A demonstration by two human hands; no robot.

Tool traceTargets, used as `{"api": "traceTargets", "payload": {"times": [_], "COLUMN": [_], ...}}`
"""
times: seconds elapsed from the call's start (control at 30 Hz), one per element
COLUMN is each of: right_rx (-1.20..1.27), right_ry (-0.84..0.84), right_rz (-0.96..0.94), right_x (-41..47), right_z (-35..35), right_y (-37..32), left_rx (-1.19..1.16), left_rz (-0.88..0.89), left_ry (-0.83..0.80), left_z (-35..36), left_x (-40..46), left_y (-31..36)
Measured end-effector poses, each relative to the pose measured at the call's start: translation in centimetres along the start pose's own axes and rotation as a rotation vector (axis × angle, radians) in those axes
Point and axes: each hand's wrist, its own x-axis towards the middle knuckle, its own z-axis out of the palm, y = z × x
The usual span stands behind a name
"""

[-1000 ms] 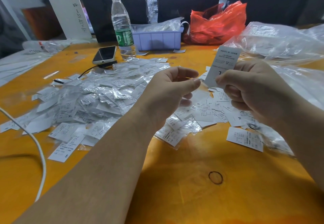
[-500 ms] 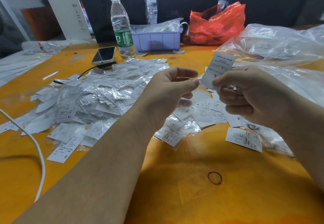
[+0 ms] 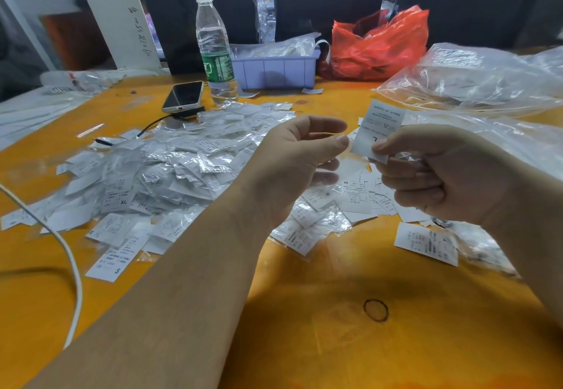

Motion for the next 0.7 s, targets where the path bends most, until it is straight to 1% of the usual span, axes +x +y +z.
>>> {"api": "traceTargets", "payload": {"times": [0.2,0.57,0.7], "right_rx": [-0.011,-0.107,-0.117], "right_ry": [0.025,0.223,0.217], "right_rz": [-0.035,-0.200,-0.207], "right_x": [0.00,0.08,0.11], "right_z": [0.32,0.73,0.70], "right_y": [0.06,0.06,0.04], "left_rx": [-0.039,-0.089,-0.101], "left_rz": [-0.006,-0.034,-0.038], "left_ry": [-0.009,-0.004,-0.007], "left_z": [0.05,0.18,0.23], "left_x": [0.04,0.13,0.09], "left_y": [-0.04,-0.08,-0.04]}}
